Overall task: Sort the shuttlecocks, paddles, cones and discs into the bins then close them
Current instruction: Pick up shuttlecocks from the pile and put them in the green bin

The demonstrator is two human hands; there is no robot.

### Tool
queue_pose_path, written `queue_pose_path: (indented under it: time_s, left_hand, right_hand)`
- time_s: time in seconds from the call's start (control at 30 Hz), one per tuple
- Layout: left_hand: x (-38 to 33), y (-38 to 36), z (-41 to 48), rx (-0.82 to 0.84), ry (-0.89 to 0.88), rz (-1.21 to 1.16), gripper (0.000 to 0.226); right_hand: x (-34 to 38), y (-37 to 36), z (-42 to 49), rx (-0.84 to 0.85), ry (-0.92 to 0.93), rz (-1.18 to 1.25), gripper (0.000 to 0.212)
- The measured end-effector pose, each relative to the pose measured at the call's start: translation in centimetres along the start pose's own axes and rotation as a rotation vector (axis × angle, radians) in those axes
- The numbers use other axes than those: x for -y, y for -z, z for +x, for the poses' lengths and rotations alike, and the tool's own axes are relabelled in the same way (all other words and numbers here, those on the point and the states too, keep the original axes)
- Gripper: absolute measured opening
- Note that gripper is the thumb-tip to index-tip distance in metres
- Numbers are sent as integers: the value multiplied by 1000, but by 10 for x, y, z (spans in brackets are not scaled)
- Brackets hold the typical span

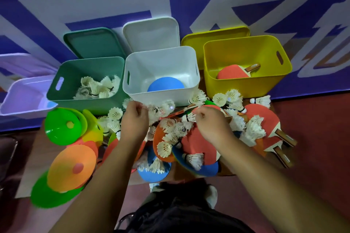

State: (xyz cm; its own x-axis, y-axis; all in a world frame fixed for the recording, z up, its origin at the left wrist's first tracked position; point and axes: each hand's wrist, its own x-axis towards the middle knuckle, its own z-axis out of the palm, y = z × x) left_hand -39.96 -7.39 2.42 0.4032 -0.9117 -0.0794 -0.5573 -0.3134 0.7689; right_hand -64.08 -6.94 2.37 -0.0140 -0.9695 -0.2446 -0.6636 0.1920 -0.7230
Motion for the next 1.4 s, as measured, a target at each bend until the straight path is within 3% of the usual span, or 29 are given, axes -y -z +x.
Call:
queue_pose_path:
  time_s: [0.2, 0.5, 0.73, 0.83, 0.93, 1.07, 1.27, 1.4]
  left_hand:
    - [32, 50, 32, 1, 193, -205, 7]
    - [81, 142, 94, -35, 323, -441, 10]
    - [101, 200, 169, -38, 272, -595, 5]
    - [113, 212, 200, -58, 314, -597, 26]
    - [130, 218, 210, -71, 351, -540, 19]
    - [146, 218, 203, -39, 400, -505, 37]
    - [165, 205, 177, -60, 440, -449, 20]
    - [154, 188, 145, 35, 418, -399, 12]
  right_hand:
    - [63, -30, 0, 77, 20, 173, 31]
    - [174, -105, 39, 111, 81, 136, 31]
    - [263, -145, 81, 74, 104, 183, 39]
    - [288, -160, 97, 120, 99, 240, 51]
    - [294, -173, 106, 121, 90, 189, 54]
    - [280, -185, 106, 108, 58, 121, 43]
    - [251, -185, 98, 145, -3, 137, 29]
    - [228, -178, 90, 182, 4, 177, 24]
